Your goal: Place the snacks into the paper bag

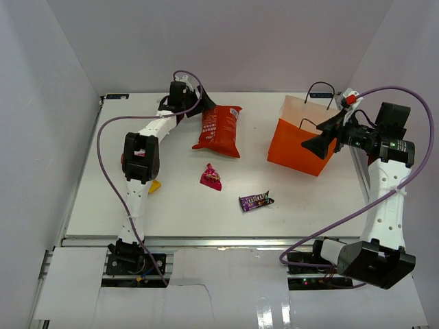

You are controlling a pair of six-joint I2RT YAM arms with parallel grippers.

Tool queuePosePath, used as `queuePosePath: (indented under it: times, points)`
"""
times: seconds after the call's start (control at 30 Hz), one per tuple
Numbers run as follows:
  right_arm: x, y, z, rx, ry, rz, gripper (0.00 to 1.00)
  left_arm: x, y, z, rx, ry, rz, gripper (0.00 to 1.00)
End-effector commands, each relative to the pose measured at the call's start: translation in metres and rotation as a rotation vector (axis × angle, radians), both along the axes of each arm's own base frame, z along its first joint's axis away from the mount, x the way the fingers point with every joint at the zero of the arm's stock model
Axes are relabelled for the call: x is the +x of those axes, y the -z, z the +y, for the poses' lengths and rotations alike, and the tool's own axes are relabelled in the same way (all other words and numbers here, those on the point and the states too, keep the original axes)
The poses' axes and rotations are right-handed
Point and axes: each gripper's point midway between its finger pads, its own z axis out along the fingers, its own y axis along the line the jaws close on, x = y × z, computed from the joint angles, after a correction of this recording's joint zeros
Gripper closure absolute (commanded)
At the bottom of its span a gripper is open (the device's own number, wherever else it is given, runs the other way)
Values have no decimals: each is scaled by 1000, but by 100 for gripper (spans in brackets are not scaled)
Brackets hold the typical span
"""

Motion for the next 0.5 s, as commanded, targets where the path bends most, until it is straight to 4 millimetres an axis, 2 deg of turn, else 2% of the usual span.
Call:
queuePosePath:
  times: [0.0,0.13,0.2,0.23,0.3,0.33,0.37,0.43,0.47]
  points:
    - [-7,-8,6,10,-32,-34,2,-3,-17,-11,-22,27,-27,11]
    - [-16,-21,13,26,-86,-85,2,-7,-12,-11,-21,25,-10,27]
    - [-20,-26,16,34,-110,-109,2,-8,-14,-12,-20,33,-15,37]
    - [-22,-29,18,43,-125,-118,2,-9,-20,-12,-20,38,-30,46]
    - [-22,-32,20,44,-132,-128,2,-12,-22,-12,-16,54,-47,56]
    - [-22,-33,20,44,-131,-128,2,-14,-32,-11,-18,59,-67,59]
    - [-23,-34,20,46,-134,-130,2,-19,-26,-11,-12,67,-59,61]
    - [-23,-36,21,48,-138,-133,2,-23,-30,-13,-22,90,-74,65]
    - [-24,-37,21,50,-141,-135,2,-28,-30,-13,-24,100,-70,71]
